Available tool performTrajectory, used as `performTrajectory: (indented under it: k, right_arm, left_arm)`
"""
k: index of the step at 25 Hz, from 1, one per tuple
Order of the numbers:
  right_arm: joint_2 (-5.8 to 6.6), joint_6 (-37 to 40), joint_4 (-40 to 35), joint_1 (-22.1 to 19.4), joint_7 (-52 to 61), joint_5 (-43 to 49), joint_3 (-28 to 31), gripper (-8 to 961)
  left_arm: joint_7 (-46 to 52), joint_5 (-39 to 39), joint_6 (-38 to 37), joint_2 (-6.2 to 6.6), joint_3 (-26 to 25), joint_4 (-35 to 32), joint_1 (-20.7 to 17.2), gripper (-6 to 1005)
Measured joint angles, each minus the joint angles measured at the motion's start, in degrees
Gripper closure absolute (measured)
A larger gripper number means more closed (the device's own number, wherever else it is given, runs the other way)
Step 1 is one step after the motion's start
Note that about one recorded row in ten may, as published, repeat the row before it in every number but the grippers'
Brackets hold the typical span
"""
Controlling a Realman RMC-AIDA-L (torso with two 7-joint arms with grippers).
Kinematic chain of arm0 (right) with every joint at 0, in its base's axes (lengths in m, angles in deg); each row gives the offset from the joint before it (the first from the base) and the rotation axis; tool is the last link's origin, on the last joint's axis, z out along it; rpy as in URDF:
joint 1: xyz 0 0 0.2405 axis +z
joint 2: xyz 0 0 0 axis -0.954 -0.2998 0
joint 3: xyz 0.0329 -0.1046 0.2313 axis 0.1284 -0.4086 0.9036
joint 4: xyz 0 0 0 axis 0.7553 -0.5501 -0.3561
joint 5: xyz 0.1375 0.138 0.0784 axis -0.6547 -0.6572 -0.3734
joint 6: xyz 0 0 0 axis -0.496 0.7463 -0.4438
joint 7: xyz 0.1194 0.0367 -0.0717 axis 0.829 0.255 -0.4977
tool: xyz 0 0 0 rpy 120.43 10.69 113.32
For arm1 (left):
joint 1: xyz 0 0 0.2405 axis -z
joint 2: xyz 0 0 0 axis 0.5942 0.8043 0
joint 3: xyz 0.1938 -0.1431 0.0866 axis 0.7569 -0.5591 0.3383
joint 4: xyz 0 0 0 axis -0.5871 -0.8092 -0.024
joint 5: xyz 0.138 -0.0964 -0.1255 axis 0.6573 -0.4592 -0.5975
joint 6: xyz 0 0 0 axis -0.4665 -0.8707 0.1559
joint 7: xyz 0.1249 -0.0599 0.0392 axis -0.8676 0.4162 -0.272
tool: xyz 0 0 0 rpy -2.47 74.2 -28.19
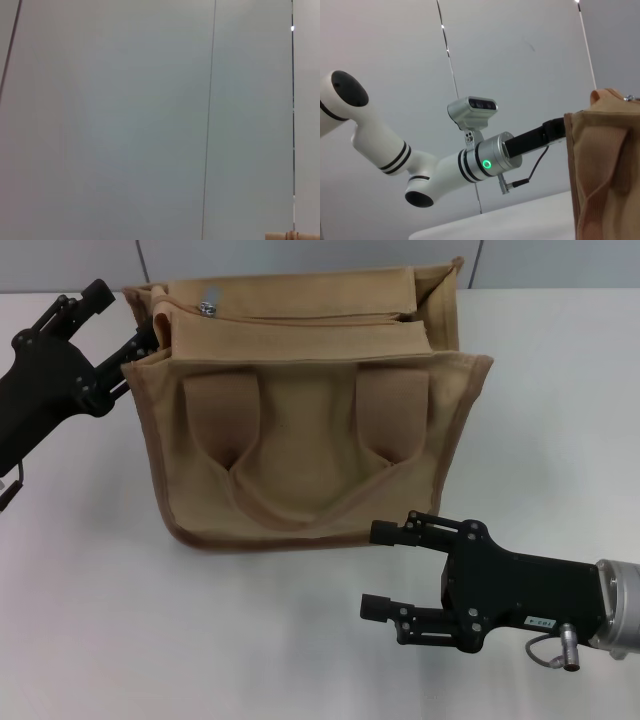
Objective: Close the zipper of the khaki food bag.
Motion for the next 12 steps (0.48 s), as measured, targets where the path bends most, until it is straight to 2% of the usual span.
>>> performTrajectory:
  k: [7, 12]
  right_arm:
    - [0.0, -0.49, 0.09, 0.11, 0.0, 0.01, 0.0, 196]
    - [0.0, -1.16, 0.07, 0.37, 0.01, 0.02, 0.0, 196]
  left_arm:
    - [-0.32, -0.01, 0.41, -0.02, 0.23, 0.9, -0.42, 337]
    - [-0.33, 0.08, 1.09, 0.12, 0.15, 0.66, -0.93, 443]
